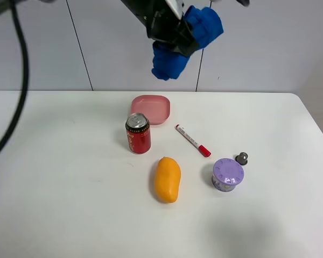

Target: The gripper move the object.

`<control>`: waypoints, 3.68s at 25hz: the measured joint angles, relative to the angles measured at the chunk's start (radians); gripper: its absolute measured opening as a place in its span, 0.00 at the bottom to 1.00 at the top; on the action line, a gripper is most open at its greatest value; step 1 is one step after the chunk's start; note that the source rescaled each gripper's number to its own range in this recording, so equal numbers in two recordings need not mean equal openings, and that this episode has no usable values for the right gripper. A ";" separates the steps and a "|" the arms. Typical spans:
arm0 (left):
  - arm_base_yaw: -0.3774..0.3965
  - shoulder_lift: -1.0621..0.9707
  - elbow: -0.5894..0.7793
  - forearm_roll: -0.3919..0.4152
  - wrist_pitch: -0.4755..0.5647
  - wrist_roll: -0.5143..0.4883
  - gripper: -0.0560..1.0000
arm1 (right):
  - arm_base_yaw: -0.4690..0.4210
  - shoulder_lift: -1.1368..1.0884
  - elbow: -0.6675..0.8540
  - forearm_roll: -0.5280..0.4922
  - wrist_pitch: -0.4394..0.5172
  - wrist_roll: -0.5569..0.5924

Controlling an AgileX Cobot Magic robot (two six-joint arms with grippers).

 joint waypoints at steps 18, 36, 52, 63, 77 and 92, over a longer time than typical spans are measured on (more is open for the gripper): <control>-0.106 0.319 -0.011 -0.073 -0.444 0.127 0.05 | 0.000 0.000 0.000 0.000 0.000 0.000; -0.137 0.472 -0.011 -0.136 -0.611 0.258 0.05 | 0.000 0.000 0.000 0.000 0.000 0.000; -0.137 0.547 -0.011 -0.136 -0.625 0.258 0.08 | 0.000 0.000 0.000 0.000 -0.002 0.000; -0.144 0.518 -0.011 -0.132 -0.646 0.258 0.80 | 0.000 0.000 0.000 0.000 -0.002 0.000; -0.090 -0.088 -0.011 0.003 -0.178 0.182 0.81 | 0.000 0.000 0.000 0.000 -0.002 0.000; 0.531 -0.744 0.089 0.153 0.267 0.079 0.81 | 0.000 0.000 0.000 0.000 -0.002 0.000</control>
